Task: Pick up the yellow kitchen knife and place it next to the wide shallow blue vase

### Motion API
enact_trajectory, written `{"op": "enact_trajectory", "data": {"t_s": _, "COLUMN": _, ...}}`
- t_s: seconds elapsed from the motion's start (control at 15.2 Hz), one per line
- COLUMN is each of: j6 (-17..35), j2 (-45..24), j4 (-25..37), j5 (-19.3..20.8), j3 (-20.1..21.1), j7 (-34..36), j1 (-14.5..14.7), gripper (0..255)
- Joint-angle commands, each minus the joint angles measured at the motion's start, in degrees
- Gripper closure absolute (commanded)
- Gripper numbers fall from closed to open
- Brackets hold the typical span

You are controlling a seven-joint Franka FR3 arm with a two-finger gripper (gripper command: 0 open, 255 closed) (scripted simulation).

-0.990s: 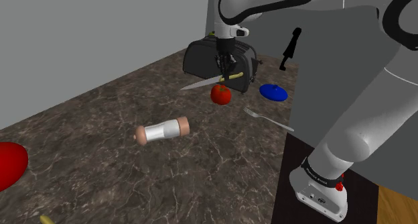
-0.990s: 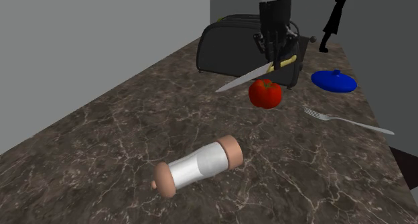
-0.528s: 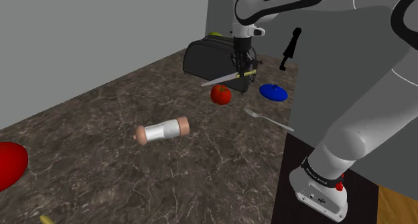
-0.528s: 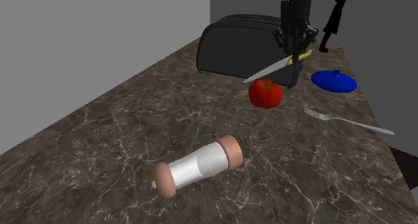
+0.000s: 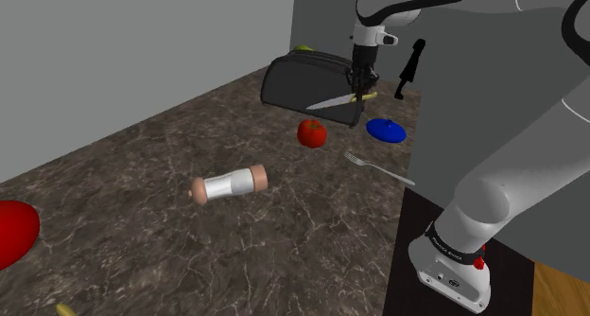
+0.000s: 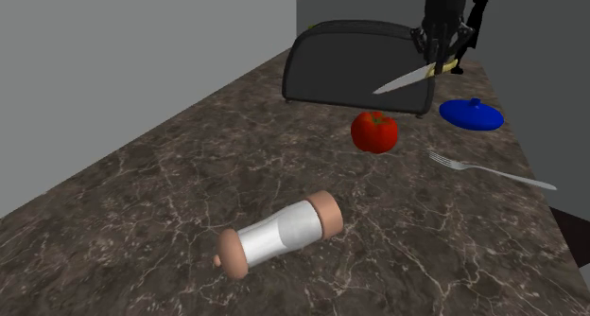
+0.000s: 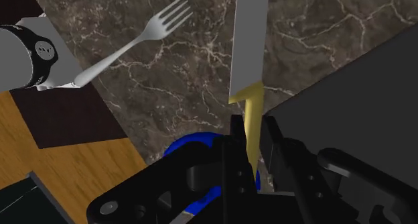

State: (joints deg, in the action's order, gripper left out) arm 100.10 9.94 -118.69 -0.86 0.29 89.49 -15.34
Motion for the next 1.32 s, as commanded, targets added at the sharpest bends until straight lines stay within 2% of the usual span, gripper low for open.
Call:
{"op": "enact_trajectory", "data": {"t_s": 0.0, "j6": 0.4, "j2": -1.7, "j4": -0.3, "j5": 5.4, "j3": -1.9, "j7": -2.5, "j1": -2.3, "gripper": 255}}
{"op": "enact_trajectory", "data": {"t_s": 0.13, "j6": 0.6, "j2": -2.1, "j4": 0.1, "j5": 6.0, "j3": -2.5, "j7": -5.3, "j1": -4.6, "gripper": 255}}
{"op": "enact_trajectory", "data": {"t_s": 0.2, "j6": 0.7, "j2": -0.1, "j4": 0.2, "j5": -9.3, "j3": -1.0, "j7": -3.1, "j1": -2.6, "gripper": 255}}
{"op": "enact_trajectory", "data": {"t_s": 0.26, "j6": 0.7, "j2": -0.1, "j4": 0.2, "j5": -9.3, "j3": -1.0, "j7": -3.1, "j1": -2.6, "gripper": 0}}
{"op": "enact_trajectory", "data": {"t_s": 0.33, "j6": 5.0, "j2": 4.0, "j4": -3.0, "j5": -4.5, "j3": 1.7, "j7": 1.2, "j1": -1.6, "gripper": 0}}
{"op": "enact_trajectory", "data": {"t_s": 0.4, "j6": 7.3, "j2": 6.2, "j4": -4.8, "j5": -1.5, "j3": 3.5, "j7": 3.8, "j1": -1.3, "gripper": 0}}
{"op": "enact_trajectory", "data": {"t_s": 0.86, "j6": 12.8, "j2": 5.3, "j4": -9.4, "j5": -1.6, "j3": 3.8, "j7": 3.8, "j1": -1.3, "gripper": 0}}
{"op": "enact_trajectory", "data": {"t_s": 1.25, "j6": 13.2, "j2": 5.2, "j4": -9.7, "j5": -1.6, "j3": 3.8, "j7": 3.8, "j1": -1.3, "gripper": 0}}
